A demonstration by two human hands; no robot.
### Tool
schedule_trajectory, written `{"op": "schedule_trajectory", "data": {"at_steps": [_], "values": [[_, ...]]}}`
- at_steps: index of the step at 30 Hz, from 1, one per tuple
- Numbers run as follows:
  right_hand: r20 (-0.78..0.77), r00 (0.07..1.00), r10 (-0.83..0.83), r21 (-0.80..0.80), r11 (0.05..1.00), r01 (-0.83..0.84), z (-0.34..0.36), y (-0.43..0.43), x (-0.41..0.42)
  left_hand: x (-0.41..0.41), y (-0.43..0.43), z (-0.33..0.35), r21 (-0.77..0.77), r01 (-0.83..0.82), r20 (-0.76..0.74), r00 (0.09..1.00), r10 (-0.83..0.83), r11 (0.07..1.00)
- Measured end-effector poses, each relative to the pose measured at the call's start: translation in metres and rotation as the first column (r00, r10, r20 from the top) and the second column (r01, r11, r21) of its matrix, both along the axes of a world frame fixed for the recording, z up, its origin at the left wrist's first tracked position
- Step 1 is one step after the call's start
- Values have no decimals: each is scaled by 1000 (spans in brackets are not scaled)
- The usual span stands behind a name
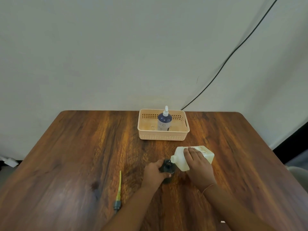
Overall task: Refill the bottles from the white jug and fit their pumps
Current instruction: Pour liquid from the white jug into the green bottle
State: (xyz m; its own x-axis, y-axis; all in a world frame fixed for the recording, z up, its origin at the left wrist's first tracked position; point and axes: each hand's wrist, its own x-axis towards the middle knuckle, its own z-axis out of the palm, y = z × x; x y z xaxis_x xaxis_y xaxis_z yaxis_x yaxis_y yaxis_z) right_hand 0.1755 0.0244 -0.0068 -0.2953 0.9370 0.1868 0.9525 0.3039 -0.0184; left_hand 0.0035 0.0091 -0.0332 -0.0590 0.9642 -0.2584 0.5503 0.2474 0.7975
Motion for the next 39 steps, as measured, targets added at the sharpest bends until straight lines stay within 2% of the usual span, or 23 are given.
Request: {"op": "schedule_trajectory", "data": {"at_steps": [39], "values": [[32, 999, 31, 20, 999, -32, 2, -1, 0, 0, -2, 3, -8, -14, 34, 999, 14, 1000]]}}
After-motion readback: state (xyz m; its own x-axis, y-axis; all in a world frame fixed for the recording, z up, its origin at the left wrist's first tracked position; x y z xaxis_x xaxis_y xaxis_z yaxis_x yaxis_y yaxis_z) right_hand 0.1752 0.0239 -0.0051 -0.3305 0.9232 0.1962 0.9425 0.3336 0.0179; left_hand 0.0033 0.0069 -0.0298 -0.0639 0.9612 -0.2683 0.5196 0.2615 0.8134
